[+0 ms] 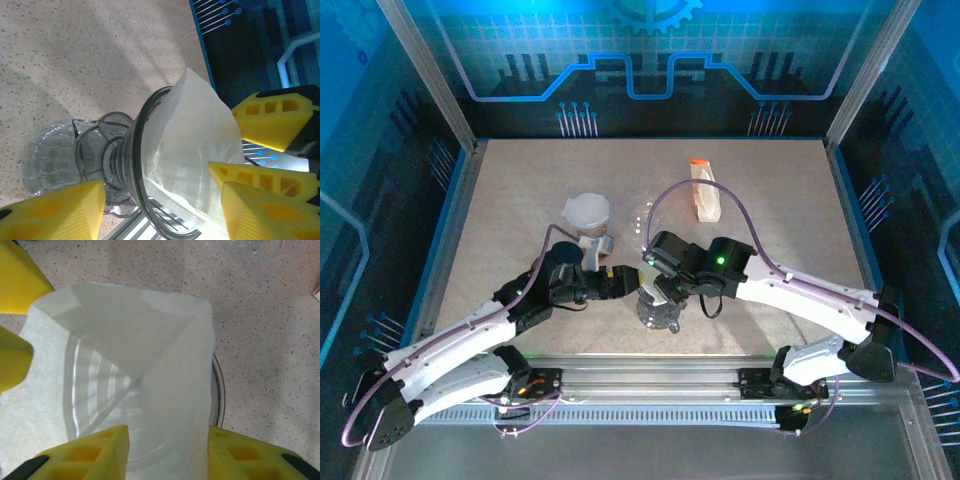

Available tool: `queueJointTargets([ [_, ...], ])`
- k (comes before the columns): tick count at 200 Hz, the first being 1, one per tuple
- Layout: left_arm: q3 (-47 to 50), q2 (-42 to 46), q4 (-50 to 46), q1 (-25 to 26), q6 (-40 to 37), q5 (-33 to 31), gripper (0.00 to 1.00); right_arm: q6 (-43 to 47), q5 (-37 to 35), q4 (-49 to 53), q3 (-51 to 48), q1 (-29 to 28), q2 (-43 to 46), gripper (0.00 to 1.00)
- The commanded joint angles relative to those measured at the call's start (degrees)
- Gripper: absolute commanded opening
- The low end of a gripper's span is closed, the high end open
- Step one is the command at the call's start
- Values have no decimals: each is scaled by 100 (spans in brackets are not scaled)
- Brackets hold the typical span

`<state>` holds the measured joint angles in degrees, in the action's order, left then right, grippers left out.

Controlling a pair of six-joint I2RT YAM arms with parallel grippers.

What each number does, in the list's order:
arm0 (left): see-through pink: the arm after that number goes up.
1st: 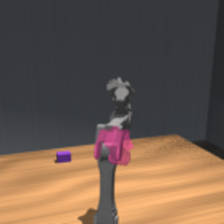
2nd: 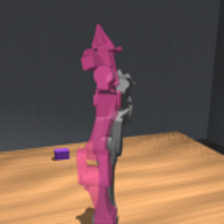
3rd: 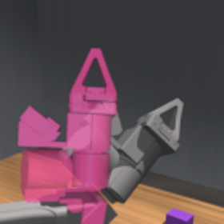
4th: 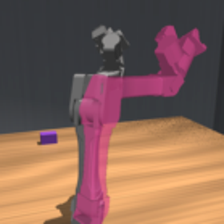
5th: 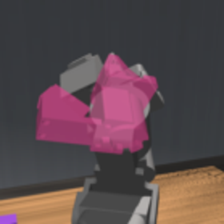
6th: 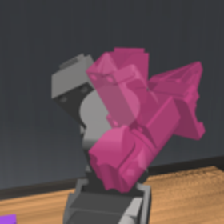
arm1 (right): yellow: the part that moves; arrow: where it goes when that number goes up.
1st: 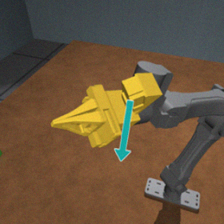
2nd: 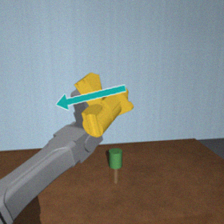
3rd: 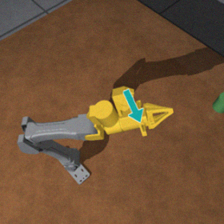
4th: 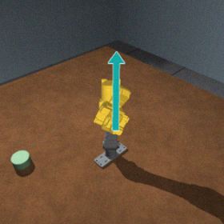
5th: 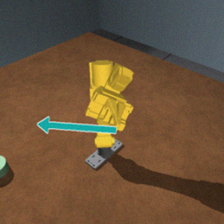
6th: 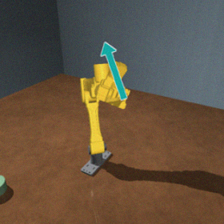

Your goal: Place the coffee filter in the dripper

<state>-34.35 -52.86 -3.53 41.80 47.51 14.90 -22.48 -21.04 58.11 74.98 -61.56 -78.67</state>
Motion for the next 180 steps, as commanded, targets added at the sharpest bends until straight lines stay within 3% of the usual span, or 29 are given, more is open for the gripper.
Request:
queueJointTargets([
  [1, 60, 136, 116, 2, 49, 67, 62, 43, -262, -7, 118, -68, 67, 46],
  [24, 85, 110, 89, 3, 55, 94, 59, 24, -376, 43, 234, 47, 213, 59],
  [62, 152, 48, 171, 1, 67, 129, 54, 13, 16, -26, 169, 326, 164, 66],
  [135, 227, 14, 195, 2, 103, 179, 51, -136, 148, -256, -125, 373, 279, 64],
  [180, 217, -22, 212, 3, 94, 180, 51, -177, 348, -192, -109, 508, 476, 52],
])
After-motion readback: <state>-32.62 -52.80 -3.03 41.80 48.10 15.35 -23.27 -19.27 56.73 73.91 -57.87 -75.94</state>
